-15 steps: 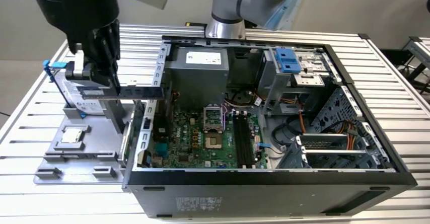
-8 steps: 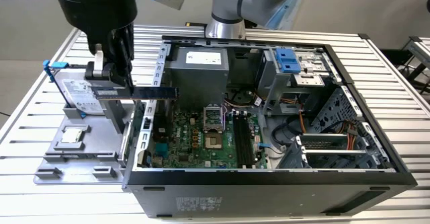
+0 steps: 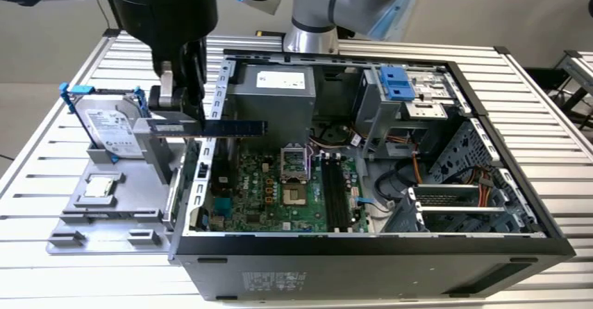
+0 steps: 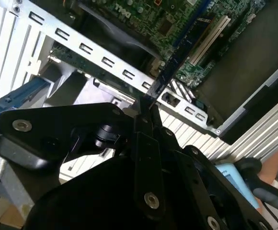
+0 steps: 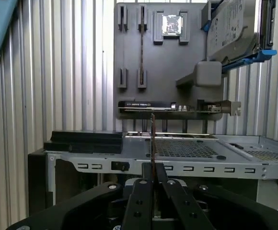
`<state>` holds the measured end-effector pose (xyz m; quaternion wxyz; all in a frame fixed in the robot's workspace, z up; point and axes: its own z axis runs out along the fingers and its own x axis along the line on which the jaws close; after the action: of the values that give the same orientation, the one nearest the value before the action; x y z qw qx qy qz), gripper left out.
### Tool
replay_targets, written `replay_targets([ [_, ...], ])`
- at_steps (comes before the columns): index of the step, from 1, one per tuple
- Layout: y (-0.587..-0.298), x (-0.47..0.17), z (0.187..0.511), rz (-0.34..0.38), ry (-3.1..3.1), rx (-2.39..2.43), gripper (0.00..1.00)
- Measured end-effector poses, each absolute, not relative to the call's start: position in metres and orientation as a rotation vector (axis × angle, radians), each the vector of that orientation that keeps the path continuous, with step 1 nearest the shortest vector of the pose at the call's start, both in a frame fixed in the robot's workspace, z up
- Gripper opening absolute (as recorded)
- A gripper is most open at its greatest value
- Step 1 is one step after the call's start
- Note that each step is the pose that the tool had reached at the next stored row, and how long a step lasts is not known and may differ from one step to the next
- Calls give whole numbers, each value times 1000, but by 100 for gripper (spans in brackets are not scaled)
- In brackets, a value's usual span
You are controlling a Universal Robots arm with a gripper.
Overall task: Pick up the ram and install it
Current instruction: 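Pick up the ram and move it above insertion slot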
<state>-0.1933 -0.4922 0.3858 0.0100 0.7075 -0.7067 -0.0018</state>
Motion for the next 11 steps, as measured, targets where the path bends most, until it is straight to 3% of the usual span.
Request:
replay_targets([
  [11,-492,-170,386,-6,-2206,2209,0],
])
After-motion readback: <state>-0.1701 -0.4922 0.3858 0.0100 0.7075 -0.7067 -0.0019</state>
